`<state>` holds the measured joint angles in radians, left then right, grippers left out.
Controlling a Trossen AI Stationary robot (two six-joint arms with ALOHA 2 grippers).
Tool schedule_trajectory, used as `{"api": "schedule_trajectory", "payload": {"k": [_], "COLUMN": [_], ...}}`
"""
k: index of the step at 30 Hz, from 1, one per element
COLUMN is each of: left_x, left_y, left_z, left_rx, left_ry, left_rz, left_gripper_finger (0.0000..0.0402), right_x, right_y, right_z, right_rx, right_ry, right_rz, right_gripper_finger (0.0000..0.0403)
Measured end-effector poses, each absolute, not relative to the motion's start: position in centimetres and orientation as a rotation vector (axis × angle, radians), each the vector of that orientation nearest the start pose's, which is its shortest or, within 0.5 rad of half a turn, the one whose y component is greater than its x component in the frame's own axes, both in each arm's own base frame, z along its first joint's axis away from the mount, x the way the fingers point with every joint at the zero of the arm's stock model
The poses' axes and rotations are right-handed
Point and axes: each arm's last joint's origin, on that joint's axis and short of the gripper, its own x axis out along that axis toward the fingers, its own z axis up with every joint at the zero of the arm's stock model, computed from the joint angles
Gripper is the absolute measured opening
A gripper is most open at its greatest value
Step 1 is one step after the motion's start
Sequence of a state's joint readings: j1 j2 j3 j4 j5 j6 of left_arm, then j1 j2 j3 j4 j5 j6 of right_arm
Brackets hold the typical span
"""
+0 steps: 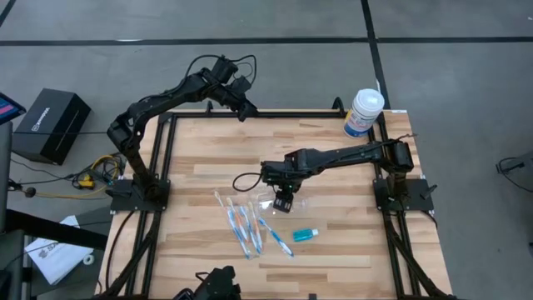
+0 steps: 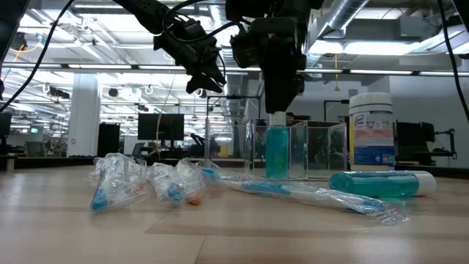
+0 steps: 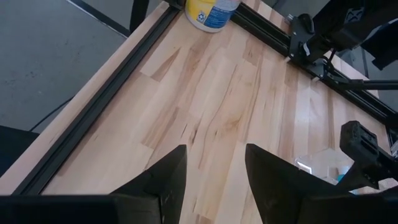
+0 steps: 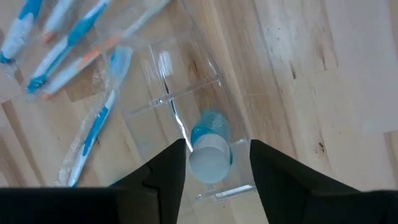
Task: Pick & Place toothbrushing station
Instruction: Adjust the transparent organizer
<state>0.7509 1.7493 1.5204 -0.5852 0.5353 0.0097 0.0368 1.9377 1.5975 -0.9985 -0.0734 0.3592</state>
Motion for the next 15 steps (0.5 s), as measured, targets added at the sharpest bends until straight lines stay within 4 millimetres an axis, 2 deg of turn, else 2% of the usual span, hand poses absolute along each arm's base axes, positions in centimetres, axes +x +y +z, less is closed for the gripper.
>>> {"api": "schedule_trajectory", "payload": {"k": [11,15], "left_x": [29.4,29.8], "left_y": [24.8,24.4], "left_z": [30.1,30.7], "left_rx": [-0.500,-0.489], "left_ry": [0.628,0.578], "left_rz": [0.181,0.136], "left_gripper_finger": [0.0159,0.0159], "right_x": [39.3,39.2], "right_y": [0.9,0.6], "right_z": [26.0,28.2], "right_rx": [0.303,0.261], "right_ry": [1.284,1.242], "right_rz": [-0.174,-0.206], "right_gripper_finger": [0.0175,0.0175]}}
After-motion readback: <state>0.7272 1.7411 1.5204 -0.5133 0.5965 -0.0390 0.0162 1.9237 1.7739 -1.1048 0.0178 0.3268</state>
